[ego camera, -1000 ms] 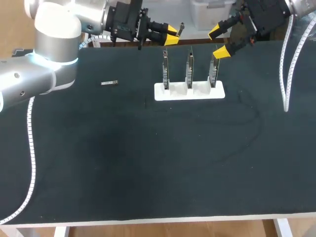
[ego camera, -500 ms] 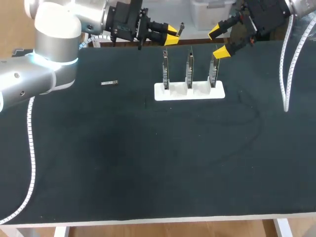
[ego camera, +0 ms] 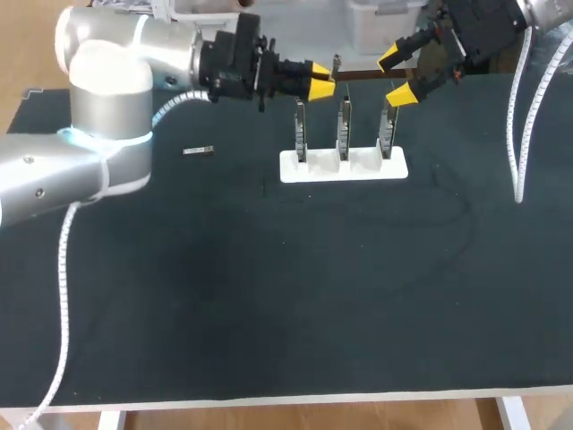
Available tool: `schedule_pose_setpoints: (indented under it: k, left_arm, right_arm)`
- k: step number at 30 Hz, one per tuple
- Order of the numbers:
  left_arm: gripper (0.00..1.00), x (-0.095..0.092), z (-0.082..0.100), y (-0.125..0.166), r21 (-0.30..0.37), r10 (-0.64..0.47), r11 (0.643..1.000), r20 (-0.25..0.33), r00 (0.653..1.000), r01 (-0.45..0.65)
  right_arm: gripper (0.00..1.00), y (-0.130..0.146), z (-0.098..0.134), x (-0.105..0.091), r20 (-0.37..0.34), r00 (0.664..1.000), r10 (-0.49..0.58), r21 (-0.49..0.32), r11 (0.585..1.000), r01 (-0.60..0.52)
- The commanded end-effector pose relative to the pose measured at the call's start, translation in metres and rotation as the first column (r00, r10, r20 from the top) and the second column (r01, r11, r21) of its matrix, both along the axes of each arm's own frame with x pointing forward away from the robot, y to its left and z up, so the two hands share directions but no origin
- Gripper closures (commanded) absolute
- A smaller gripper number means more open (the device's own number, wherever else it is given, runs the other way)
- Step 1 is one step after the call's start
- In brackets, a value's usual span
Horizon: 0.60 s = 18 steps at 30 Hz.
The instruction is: Pick up the optical module with the left hand, and insert it into the network port with the right hand.
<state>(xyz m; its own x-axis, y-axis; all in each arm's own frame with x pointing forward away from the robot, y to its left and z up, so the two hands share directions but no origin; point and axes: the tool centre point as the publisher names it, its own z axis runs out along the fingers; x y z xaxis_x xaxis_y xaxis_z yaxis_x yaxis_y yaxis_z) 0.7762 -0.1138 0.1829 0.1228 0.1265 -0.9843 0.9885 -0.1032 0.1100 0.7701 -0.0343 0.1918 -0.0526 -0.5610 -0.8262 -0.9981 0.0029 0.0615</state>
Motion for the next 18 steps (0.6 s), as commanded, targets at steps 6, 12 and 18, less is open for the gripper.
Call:
schedule_pose_setpoints:
  k: [6,12,18]
  left_arm:
    - [1.0,-0.002,0.004,-0.027,-0.022,0.061,0.998,0.035,0.997,-0.061]
    - [1.0,0.006,0.016,-0.03,0.03,0.022,0.999,0.046,0.999,-0.023]
    - [1.0,0.008,0.02,-0.034,0.028,0.004,1.0,0.037,0.999,-0.005]
  right_arm:
    - [0.0,0.0,0.0,0.001,-0.001,1.0,0.001,0.0,1.0,-0.001]
    - [0.0,0.0,0.0,0.001,-0.001,1.0,0.001,0.0,1.0,-0.001]
    - [0.0,0.0,0.0,0.001,-0.001,1.0,0.001,0.0,1.0,-0.001]
